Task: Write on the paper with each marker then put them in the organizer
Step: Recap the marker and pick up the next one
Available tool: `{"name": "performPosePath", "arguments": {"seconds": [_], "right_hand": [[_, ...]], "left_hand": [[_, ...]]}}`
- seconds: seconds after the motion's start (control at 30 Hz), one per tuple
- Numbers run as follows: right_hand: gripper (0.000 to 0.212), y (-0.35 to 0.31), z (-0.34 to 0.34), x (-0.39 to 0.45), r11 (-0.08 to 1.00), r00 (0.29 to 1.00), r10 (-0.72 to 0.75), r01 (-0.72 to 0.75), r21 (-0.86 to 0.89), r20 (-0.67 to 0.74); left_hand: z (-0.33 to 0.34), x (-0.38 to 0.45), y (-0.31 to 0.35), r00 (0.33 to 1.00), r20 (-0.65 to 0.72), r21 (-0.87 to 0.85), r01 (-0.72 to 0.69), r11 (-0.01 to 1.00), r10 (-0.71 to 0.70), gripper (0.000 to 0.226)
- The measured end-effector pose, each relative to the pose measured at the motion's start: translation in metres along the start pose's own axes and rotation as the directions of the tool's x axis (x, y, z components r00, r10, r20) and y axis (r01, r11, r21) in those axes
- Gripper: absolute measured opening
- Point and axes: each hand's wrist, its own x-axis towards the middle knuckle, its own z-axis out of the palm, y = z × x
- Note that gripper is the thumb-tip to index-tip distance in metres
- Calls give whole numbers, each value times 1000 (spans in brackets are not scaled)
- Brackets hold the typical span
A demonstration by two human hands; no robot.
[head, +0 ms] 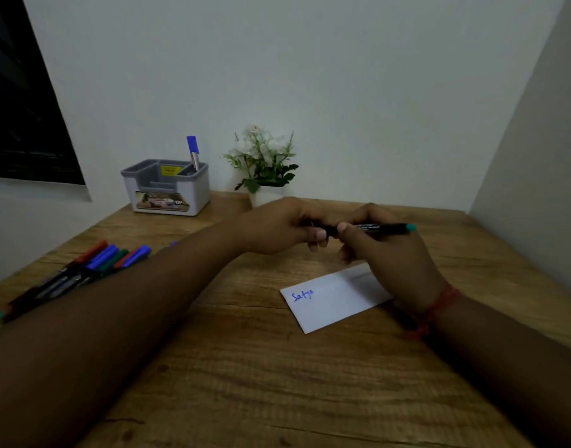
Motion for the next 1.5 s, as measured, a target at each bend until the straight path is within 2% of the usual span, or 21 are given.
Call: {"name": "performPosePath", "arguments": {"seconds": [0.13,0.4,0.6,0.7,0.8,0.9,0.97,1.13,1.37,1.5], "right_hand": [[7,-2,4,0,996,1000,13,-15,84,25],[11,-12,9,-1,978,996,-82,85,190,-27],[14,-17,2,-2,979,991,-128,134,156,-49],[14,-18,-2,-2,978,981,-192,193,81,-19],[15,-21,-10,-2,974,975,-221,222,40,-23],[16,-33,-28,3,957,964,-233,251,148,-128],[17,-34,-33,6,947,964,-226,252,201,-144],[10,-14,-16,3,983,989,-126,135,123,-74],[8,-5,-17,7,984,995,-44,59,167,-89],[7,-5,-16,8,983,996,-45,58,173,-75]], "left_hand": [[-3,-3,-6,1000,14,-39,2,999,-1,17],[-14,-9,0,1000,19,-164,4,987,-1,21],[-14,-7,8,999,42,-162,-6,987,13,18],[-14,-5,14,998,52,-160,-8,987,17,19],[-15,-8,10,998,62,-73,17,997,-12,15],[-27,-20,-10,992,22,115,124,986,-127,12],[-27,-22,-13,985,2,126,172,977,-174,10],[7,1,-2,984,81,341,121,932,-157,24],[12,1,-7,985,88,452,93,887,-148,30],[6,-5,-3,979,74,431,139,892,-188,34]]}}
